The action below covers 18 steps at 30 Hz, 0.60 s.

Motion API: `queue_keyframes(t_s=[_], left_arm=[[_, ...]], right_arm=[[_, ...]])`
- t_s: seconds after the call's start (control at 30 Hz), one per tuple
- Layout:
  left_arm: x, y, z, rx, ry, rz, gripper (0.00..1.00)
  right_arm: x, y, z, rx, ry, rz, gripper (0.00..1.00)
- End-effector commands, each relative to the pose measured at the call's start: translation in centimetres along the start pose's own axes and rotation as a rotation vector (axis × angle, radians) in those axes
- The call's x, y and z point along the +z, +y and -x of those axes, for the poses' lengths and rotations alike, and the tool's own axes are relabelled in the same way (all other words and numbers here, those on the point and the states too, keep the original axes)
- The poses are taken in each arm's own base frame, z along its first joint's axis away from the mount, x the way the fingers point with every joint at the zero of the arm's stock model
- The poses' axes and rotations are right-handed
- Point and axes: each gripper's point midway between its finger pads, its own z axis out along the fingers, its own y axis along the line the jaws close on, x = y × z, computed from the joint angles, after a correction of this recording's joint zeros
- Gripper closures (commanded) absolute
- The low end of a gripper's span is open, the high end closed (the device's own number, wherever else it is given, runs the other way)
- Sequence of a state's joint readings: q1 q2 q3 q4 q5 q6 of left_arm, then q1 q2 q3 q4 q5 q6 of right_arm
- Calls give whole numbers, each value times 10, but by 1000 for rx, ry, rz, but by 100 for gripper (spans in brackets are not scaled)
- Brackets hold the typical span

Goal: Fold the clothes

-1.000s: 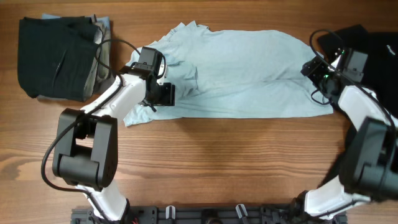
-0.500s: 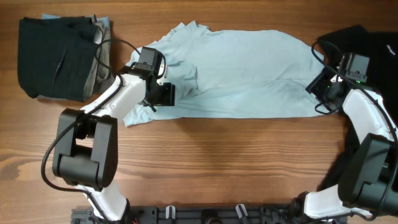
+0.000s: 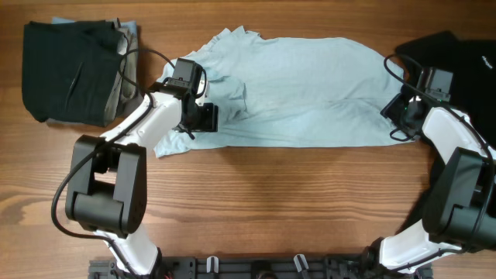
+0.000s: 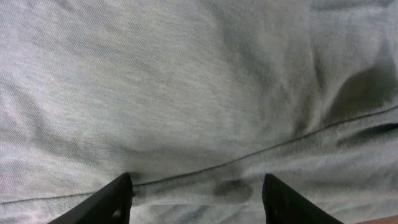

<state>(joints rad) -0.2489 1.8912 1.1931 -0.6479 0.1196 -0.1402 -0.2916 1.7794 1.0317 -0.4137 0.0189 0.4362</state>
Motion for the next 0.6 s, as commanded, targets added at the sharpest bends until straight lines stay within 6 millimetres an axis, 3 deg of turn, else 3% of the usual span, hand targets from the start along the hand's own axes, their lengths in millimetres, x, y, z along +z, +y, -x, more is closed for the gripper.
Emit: queue_keyframes(t_s=[0.0,0.17,0.33,0.57], left_arm=[[3,4,-2,-9,9,8,34],[3,4,-2,-9,8,8,34],[3,4,-2,-9,10,8,34],[3,4,-2,-9,9,8,34]], right_arm=[[4,3,0,-15,7,18,44],[12,-1,-8,16,39,2,55],[23,-5,-22,99,94,-16,59],[21,15,-1,76,21,84,83]])
